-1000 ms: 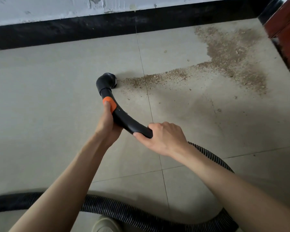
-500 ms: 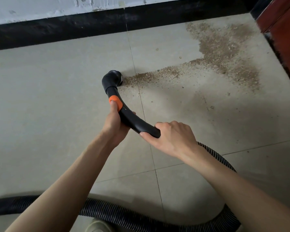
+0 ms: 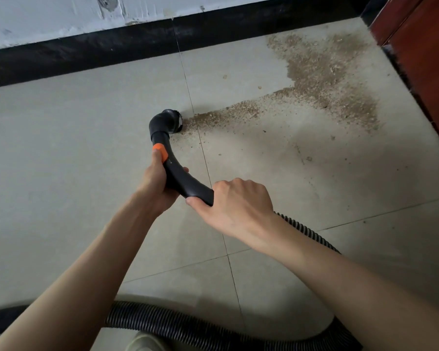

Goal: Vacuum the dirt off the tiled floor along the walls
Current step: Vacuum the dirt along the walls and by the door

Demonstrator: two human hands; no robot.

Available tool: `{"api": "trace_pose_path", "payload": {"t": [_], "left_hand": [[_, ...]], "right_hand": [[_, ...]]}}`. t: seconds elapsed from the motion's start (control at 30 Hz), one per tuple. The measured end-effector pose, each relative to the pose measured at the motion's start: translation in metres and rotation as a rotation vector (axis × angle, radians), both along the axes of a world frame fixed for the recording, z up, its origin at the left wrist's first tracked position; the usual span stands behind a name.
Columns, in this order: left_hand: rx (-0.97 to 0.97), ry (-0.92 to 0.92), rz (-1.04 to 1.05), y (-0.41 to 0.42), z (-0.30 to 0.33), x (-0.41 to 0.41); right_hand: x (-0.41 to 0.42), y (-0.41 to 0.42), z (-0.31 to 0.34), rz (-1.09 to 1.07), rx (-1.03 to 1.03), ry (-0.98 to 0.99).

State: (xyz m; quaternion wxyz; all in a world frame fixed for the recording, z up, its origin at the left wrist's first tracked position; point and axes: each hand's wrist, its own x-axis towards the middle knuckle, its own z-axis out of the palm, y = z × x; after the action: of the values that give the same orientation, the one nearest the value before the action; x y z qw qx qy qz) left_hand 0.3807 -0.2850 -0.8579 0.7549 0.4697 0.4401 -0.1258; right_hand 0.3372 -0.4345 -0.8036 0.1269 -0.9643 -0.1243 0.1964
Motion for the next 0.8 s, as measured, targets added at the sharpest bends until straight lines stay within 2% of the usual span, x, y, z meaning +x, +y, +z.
{"api": "trace_pose_path", "payload": {"t": [0.2, 0.47, 0.8], "left_hand": [[-0.032, 0.046, -0.079, -0.004, 0.012, 0.008], [-0.019, 0.078, -0.075, -0.028, 0.024, 0.021], [0.072, 0.080, -0.125, -0.072, 0.027, 0.039]], "right_hand": [[0.006, -0.002, 0.013, 0.003, -0.011, 0.026], [0.024, -0.024, 0.023, 0.038, -0.008, 0.091], [0.037, -0.065, 0.008, -0.050, 0.061, 0.179]]}}
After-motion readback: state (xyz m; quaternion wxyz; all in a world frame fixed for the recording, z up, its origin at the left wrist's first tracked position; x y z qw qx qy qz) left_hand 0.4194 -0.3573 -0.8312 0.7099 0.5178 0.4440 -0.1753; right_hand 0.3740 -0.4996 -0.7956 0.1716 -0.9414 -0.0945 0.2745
